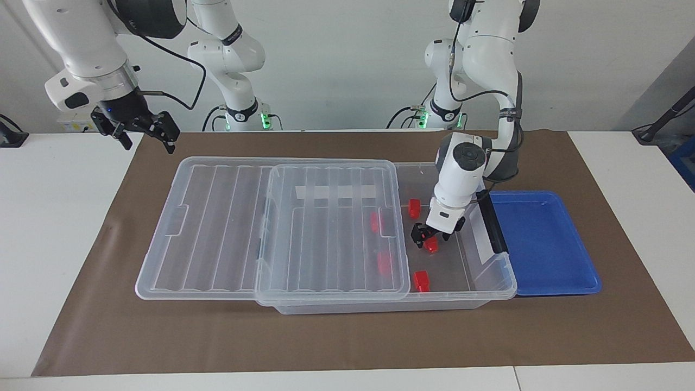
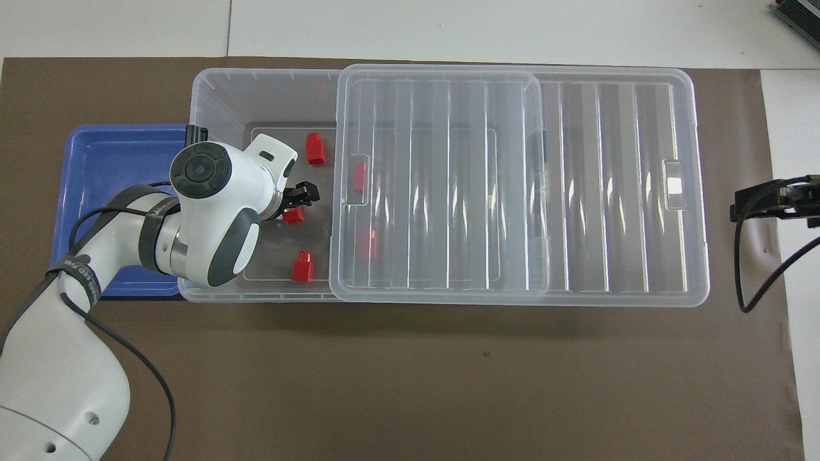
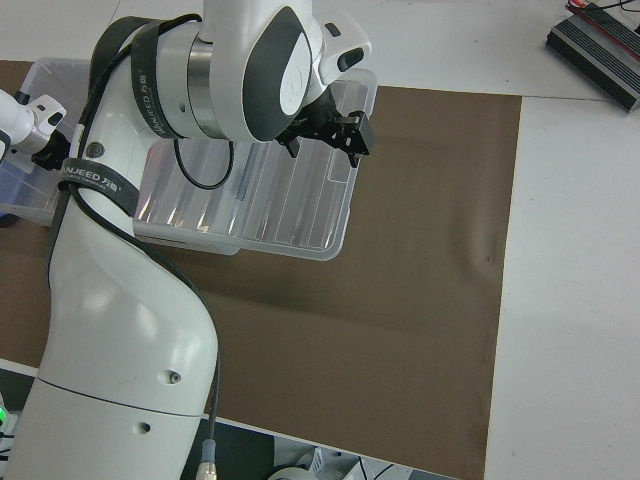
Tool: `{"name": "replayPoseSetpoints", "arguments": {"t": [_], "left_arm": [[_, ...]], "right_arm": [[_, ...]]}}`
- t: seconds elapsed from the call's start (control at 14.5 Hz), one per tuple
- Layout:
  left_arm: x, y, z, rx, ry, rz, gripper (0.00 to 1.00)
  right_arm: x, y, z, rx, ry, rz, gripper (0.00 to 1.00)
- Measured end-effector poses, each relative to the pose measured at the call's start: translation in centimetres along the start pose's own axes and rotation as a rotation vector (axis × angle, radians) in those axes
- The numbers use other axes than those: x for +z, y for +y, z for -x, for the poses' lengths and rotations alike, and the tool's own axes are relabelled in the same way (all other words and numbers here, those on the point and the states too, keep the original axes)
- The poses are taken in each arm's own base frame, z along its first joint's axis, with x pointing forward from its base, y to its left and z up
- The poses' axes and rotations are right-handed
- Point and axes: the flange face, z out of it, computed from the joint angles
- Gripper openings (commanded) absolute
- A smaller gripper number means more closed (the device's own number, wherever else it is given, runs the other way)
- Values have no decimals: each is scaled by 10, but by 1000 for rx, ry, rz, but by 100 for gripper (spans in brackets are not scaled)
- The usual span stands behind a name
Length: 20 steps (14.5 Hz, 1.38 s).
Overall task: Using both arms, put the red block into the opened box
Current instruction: 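Carry the red block into the opened box and lower it, then open the left gripper and withdraw it back over the blue tray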
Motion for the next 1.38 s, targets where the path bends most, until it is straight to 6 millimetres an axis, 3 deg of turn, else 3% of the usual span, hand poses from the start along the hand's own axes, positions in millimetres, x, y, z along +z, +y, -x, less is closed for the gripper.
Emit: {"name": "replayPoseSetpoints", "arguments": {"t": [0.34, 0.76, 1.1, 1.24, 1.38], "left_arm": [[-84, -6, 4, -38, -25, -45, 100], [-157, -18, 21, -51, -21, -66, 100], [-231, -31, 29, -61, 79, -41, 100], [-250, -43, 29, -35, 164, -115, 100], [-254, -63, 19, -44, 178, -138, 100]], "right_arm": [[5, 0, 1, 2, -12, 0, 100], [5, -1, 1, 2, -12, -4, 100], [3, -5, 2, 1, -10, -40, 100], [3, -5, 2, 0, -10, -40, 100], [3, -8, 2, -5, -9, -40, 100]]}}
